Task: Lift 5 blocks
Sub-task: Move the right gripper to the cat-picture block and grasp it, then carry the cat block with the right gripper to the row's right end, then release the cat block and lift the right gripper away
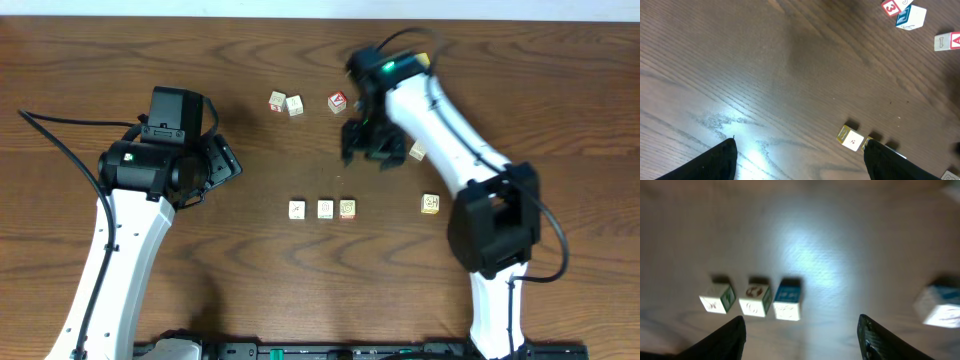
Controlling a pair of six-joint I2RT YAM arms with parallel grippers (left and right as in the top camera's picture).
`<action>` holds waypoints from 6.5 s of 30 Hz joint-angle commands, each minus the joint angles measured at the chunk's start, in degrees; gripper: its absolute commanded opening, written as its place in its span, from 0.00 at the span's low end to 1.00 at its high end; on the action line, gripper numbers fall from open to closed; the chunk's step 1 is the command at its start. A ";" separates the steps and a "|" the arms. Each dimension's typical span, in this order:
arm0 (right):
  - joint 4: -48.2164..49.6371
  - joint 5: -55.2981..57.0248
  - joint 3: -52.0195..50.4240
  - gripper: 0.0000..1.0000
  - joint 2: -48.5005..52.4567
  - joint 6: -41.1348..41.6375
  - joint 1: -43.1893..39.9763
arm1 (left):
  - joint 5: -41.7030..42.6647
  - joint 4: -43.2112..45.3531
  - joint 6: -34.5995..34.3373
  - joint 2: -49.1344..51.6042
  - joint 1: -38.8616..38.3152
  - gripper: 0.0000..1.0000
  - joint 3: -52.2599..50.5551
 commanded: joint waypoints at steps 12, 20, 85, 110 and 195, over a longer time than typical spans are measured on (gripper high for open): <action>6.64 10.49 -7.67 0.77 -1.62 9.84 -10.84 | -1.11 -0.17 0.11 0.00 0.20 0.81 0.09; 17.05 11.61 -13.64 0.77 -1.60 14.21 -10.88 | -1.11 -0.17 0.11 0.00 0.20 0.81 0.09; 12.00 3.85 -26.93 0.35 -1.60 1.03 6.01 | -1.11 -0.17 0.11 0.00 0.20 0.81 0.09; 9.03 2.23 -22.95 0.43 -1.64 -5.51 4.48 | -1.11 -0.17 0.11 0.00 0.20 0.81 0.09; 6.95 0.17 -22.16 0.36 -1.62 4.07 7.28 | -1.11 -0.17 0.11 0.00 0.20 0.81 0.09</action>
